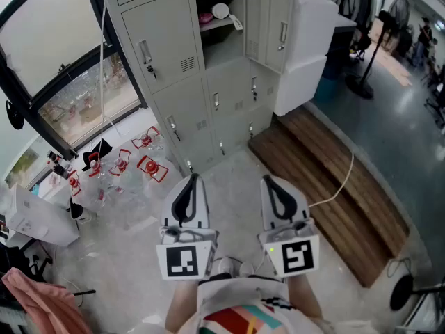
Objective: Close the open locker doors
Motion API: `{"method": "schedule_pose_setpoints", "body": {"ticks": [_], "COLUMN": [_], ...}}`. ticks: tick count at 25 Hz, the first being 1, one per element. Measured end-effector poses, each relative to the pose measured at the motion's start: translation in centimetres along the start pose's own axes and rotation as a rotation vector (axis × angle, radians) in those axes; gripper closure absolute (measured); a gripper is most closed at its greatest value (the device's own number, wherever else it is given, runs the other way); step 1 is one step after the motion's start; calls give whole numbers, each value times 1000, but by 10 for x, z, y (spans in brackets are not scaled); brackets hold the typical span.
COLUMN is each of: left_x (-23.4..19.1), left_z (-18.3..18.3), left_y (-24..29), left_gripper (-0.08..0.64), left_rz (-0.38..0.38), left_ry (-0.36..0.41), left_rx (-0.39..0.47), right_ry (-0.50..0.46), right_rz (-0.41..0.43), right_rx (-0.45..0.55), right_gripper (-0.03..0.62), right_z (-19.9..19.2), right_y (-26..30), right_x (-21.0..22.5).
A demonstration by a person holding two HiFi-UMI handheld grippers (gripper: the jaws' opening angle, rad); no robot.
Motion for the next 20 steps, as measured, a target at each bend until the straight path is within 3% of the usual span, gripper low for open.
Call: {"method": "schedule_pose_setpoints", "body": {"ticks": [6, 10, 20], "left_x": [4, 11, 23], "left_z": [-2, -5, -25], "left_y": [0, 0, -9], "left_gripper": [555, 555, 555], "left_rz": [-14, -13, 15], "left_ry": [-8, -10, 7], "left_rx": [-7, -11, -51], "right_ry": [102, 88, 133], "right_rz": [32, -2, 33], "right_rx": [5, 18, -16], "right_gripper": [588, 588, 586], "right_z": [-8, -14, -31], "right_y": [-3, -11, -23], "right_x": [9, 24, 27]}}
Point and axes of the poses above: the fingertips, and each gripper's own axes: y forward along the fingers, x to its right, z out of its top, the point moved 4 cm from there along -y, backward along the fingers, and after that the axes turned 12 degrees about -x, right-handed, at the moved point
